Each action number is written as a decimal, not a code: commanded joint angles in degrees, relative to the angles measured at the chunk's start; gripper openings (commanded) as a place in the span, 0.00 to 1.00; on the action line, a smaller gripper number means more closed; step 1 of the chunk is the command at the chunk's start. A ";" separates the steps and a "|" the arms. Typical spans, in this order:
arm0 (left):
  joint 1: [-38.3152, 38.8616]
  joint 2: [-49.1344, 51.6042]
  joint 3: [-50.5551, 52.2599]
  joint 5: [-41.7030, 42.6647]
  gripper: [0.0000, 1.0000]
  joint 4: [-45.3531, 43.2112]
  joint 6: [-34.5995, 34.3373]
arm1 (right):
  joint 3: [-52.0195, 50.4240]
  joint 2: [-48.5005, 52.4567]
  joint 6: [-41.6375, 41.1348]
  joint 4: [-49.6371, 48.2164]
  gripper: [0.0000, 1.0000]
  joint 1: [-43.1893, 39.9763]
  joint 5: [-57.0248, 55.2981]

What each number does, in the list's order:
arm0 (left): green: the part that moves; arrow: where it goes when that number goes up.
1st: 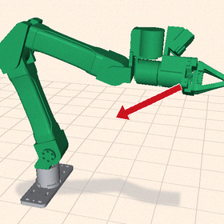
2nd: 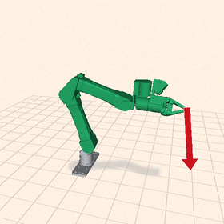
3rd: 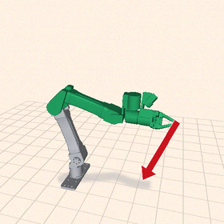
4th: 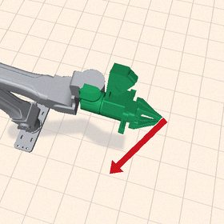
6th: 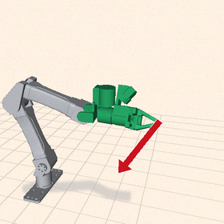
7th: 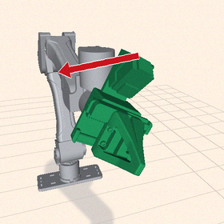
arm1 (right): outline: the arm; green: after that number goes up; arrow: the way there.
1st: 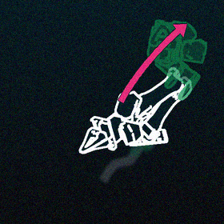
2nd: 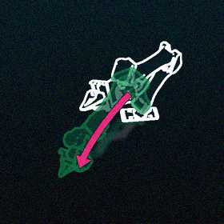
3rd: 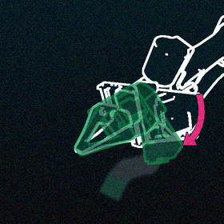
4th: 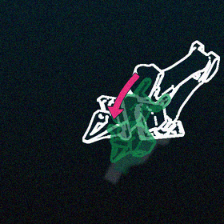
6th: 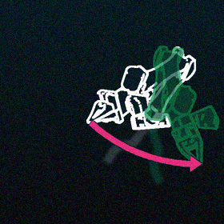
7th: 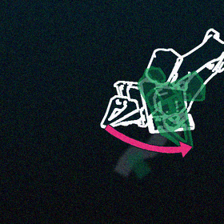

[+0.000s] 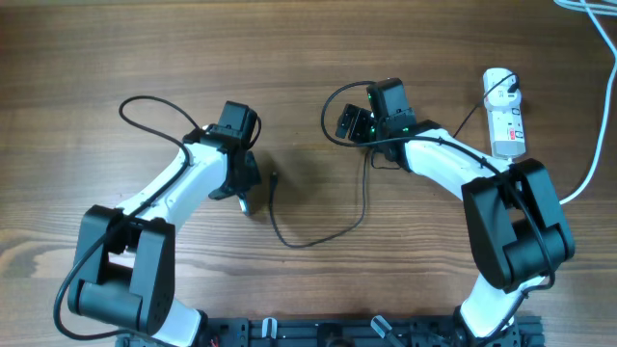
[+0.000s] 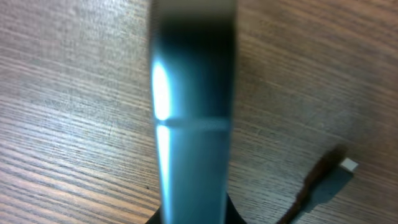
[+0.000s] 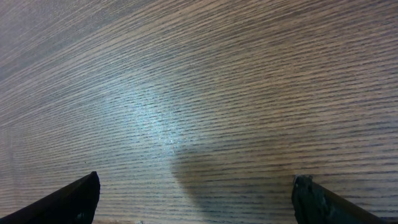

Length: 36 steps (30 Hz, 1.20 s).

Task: Plug charger to phone and switch on socket

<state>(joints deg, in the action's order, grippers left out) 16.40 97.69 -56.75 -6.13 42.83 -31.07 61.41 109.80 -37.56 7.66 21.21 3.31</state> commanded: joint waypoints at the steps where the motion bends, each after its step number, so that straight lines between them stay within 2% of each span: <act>1: 0.22 -1.25 0.61 -0.09 0.05 -0.26 0.63 | -1.90 2.49 -0.13 1.64 1.00 -0.17 -0.70; 4: 0.22 -1.25 0.61 -0.09 0.12 -0.26 0.63 | -1.90 2.49 -0.15 1.64 1.00 -0.17 -0.70; 8: 0.22 -1.25 0.61 -0.09 0.13 -0.68 0.63 | -1.90 2.49 -0.15 1.64 1.00 -0.17 -0.72; 13: 0.22 -1.25 0.61 -0.09 0.09 -1.31 0.63 | -1.90 2.49 -0.15 1.64 1.00 -0.17 -0.70; 15: 0.22 -1.25 0.61 -0.13 0.04 -1.38 0.66 | -1.90 2.49 -0.13 1.64 0.99 -0.17 -0.70; 23: -0.61 -1.51 0.13 1.27 0.04 -3.17 0.66 | -1.90 2.49 0.11 1.88 1.00 -0.20 -0.70; 26: -3.82 -2.86 -1.68 10.03 0.04 -4.90 1.55 | -1.88 2.49 1.55 2.01 1.00 -0.20 0.39; 27: -6.62 -4.04 -2.47 18.56 0.04 -6.82 3.19 | -1.88 2.49 4.55 1.29 0.99 -0.20 3.04; 29: -10.19 -5.18 -2.69 29.24 0.04 -9.88 4.68 | -1.88 2.49 6.49 0.11 0.96 -0.20 6.08; 32: -20.94 -4.98 -2.69 56.11 0.04 -16.50 5.40 | -1.88 2.49 10.64 -1.75 0.90 -0.17 11.91; 36: -28.81 -4.24 -2.40 62.16 0.04 -16.90 7.43 | -1.86 2.49 10.62 -2.10 0.88 -0.17 14.80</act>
<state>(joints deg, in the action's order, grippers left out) -5.87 93.91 -58.33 39.53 26.06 -27.00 60.77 110.04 -28.88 5.54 21.04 12.27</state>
